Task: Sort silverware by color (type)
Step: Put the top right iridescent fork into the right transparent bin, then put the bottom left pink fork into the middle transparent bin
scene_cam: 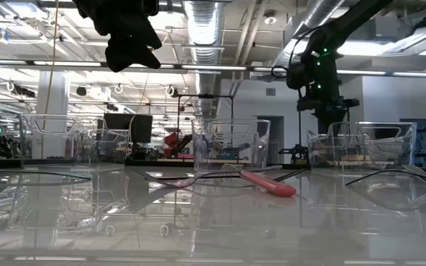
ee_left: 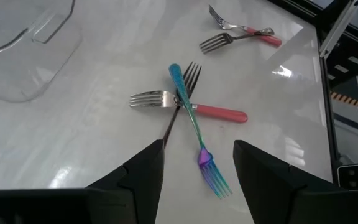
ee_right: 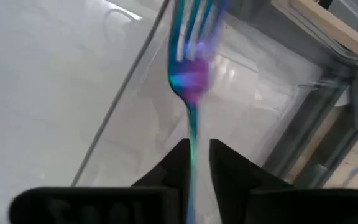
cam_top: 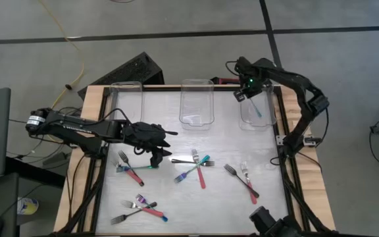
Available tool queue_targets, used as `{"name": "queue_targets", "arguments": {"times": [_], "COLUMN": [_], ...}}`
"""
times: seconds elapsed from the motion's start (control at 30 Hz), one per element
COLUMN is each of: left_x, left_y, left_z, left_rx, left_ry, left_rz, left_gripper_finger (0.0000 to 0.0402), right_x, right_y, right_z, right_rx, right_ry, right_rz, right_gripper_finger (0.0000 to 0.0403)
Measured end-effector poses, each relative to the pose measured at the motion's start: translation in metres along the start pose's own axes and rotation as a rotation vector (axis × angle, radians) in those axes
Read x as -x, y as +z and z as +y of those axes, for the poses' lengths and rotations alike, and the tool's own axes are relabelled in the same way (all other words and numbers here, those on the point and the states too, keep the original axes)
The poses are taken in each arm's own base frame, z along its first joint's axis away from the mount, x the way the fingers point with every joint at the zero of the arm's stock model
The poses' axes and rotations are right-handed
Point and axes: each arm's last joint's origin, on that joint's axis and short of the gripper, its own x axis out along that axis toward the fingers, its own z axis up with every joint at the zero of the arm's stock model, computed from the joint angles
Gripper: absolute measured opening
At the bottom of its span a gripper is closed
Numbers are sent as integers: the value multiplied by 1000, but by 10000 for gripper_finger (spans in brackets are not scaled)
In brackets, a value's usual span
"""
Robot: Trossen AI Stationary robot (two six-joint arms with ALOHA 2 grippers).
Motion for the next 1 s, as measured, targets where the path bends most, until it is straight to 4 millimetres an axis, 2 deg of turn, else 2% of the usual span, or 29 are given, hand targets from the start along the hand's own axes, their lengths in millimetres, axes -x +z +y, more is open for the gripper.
{"name": "queue_targets", "arguments": {"times": [0.27, 0.4, 0.5, 0.63, 0.8, 1.0], "left_x": [0, 0, 0, 0, 0, 0], "left_y": [0, 0, 0, 0, 0, 0], "left_z": [0, 0, 0, 0, 0, 0], "left_rx": [8, 8, 1, -32, -93, -193], "left_ry": [0, 0, 0, 0, 0, 0], "left_rz": [0, 0, 1, 0, 0, 0], "left_gripper_finger": [178, 178, 178, 178, 178, 178], "right_x": [6, 24, 46, 81, 122, 152], "right_y": [-9, -18, -31, -60, -110, -176], "right_z": [-7, -7, -6, 2, 25, 64], "right_rx": [18, 25, 34, 22, 26, 91], "right_ry": [-10, 4, 23, 69, 189, 372], "right_rz": [50, -9, -87, -200, -342, -414], "right_gripper_finger": [180, 207, 211, 207, 199, 196]}}
